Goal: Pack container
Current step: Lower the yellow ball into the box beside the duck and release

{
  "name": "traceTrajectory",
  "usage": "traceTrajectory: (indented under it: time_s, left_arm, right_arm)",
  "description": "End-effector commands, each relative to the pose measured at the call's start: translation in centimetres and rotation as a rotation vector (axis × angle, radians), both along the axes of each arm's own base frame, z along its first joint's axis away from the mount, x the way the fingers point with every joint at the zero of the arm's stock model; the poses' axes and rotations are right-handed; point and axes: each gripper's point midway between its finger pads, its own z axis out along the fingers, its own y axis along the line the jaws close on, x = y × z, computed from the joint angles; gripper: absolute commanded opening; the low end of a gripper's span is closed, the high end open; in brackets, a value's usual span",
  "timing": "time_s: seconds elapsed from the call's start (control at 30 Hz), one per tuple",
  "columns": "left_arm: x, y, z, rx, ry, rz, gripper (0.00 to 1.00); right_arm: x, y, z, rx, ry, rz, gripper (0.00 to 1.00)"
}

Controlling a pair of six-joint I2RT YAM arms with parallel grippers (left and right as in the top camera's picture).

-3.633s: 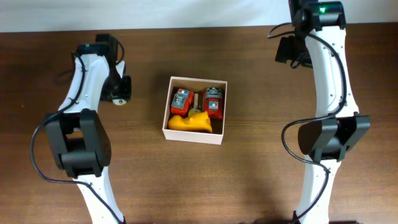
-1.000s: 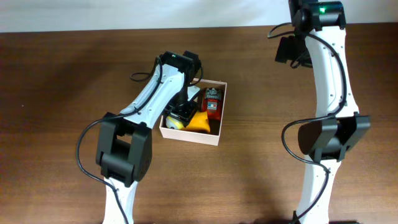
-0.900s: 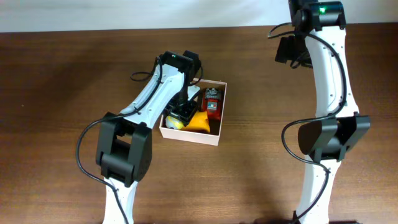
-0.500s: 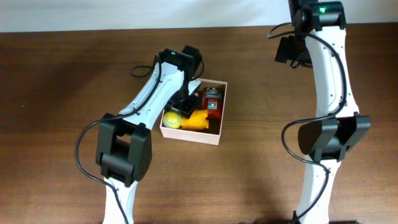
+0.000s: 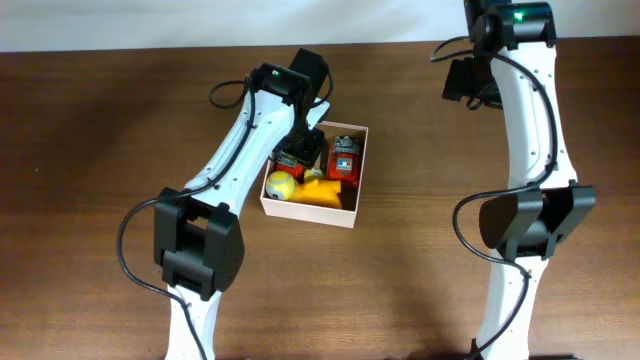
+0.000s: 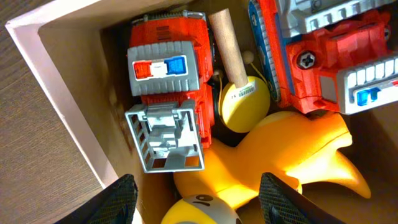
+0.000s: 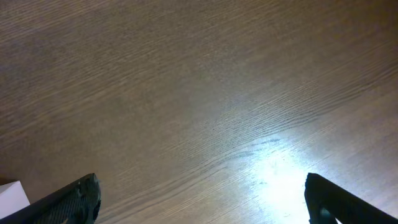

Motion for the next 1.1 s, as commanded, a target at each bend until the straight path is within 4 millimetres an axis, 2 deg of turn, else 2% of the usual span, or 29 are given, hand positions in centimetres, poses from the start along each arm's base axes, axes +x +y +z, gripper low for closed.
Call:
traceTrajectory:
  time_s: [0.0,0.1,0.3,0.37,0.5,0.67,0.73,0.77,0.8,0.83,0.97,1.07]
  left_arm:
    - [0.5,0.2,0.5,0.006,-0.016,-0.013,0.65]
    - [0.0,0.5,1.4,0.014,0.0,-0.014,0.64]
    - [-1.8,1.1,5.9,0.018,0.03,-0.008,0.64]
    - [-2.5,1.4,6.5,0.022,0.05,-0.007,0.64]
    - [-3.6,0.9,6.3,-0.009,0.104,-0.002,0.64]
    - [-3.8,0.6,6.2,-0.029,0.117,-0.003,0.64]
    - [-3.9,0.5,6.2,-0.029,0.117,0.0,0.55]
    - [-3.9,0.4,6.2,-0.029,0.118,0.0,0.39]
    - [-4.0,0.3,6.2,-0.029,0.118,0.002,0.29]
    - [-4.0,0.3,6.2,-0.03,0.118,0.02,0.25]
    - [-4.3,0.3,5.9,-0.028,0.134,0.049,0.27]
    - [-4.9,0.6,4.8,-0.007,0.173,0.051,0.3]
  right_arm:
    - [0.0,-0.1,-0.2,-0.001,0.003,-0.007,0.99]
    - [0.0,-0.1,-0.2,-0.001,0.003,-0.007,0.99]
    - [0.0,-0.1,-0.2,0.0,0.003,-0.007,0.99]
    - [0.0,-0.1,-0.2,-0.001,0.003,-0.007,0.99]
    - [0.0,-0.1,-0.2,0.0,0.003,-0.007,0.99]
    - [0.0,-0.1,-0.2,0.0,0.003,-0.007,0.99]
    - [0.0,-0.1,-0.2,-0.001,0.003,-0.007,0.99]
    - [0.0,-0.1,-0.2,0.0,0.003,-0.007,0.99]
    - [0.0,-0.1,-0.2,0.0,0.003,-0.007,0.99]
    - [0.0,-0.1,-0.2,0.0,0.003,-0.007,0.99]
    - [0.0,-0.1,-0.2,0.0,0.003,-0.007,0.99]
    - [0.0,-0.1,-0.2,0.0,0.003,-0.007,0.99]
